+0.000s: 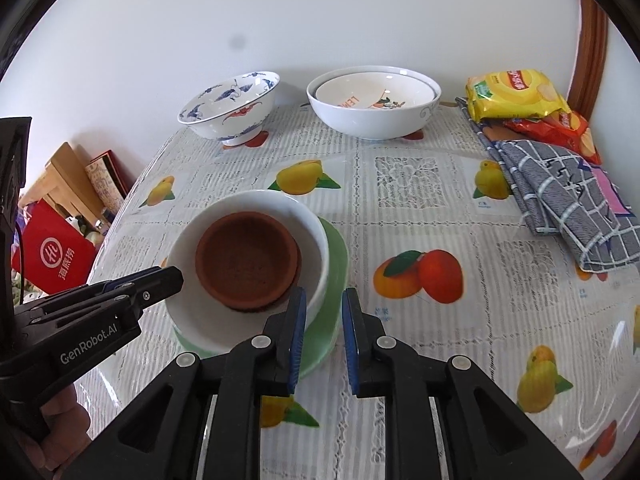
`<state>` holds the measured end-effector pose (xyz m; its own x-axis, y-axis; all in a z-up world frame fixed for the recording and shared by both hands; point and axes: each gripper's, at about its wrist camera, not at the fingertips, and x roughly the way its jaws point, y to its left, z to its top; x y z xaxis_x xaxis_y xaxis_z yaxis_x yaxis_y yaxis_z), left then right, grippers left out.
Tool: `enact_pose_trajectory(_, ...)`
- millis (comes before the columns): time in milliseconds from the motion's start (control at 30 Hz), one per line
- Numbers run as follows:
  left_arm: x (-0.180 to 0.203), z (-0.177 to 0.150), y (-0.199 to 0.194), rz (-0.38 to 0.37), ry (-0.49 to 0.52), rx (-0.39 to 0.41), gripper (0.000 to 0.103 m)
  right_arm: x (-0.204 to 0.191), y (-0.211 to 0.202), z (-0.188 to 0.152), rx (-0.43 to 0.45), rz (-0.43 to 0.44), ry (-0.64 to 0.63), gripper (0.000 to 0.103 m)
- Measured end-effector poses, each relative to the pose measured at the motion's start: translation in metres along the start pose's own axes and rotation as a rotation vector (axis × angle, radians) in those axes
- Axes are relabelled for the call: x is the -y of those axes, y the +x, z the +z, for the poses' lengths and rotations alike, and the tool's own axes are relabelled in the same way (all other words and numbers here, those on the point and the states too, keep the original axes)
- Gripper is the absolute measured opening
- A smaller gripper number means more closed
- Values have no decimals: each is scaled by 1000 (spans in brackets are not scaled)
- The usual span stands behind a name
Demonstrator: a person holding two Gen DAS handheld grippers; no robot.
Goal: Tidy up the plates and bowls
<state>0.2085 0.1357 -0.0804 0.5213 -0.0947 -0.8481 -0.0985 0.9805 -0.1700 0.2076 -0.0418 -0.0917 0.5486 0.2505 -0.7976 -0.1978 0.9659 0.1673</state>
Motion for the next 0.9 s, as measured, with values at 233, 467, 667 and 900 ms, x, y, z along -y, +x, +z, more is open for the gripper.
enact_pose_trajectory(233,26,-22,-39,-7,34,60,30,19,-48,-16,51,-41,26,42)
enact_pose_trajectory(467,63,-53,-78,11,97,140,46,37,-99,-39,105,-96,50,58)
enact_pose_trajectory(667,89,-79,-110,47,126,215,56,59,-136,-62,124,-134,67,59)
enact_pose_trajectory(900,111,-110,-140,38,143,294,70,81,-186,-93,208,-193,78,91)
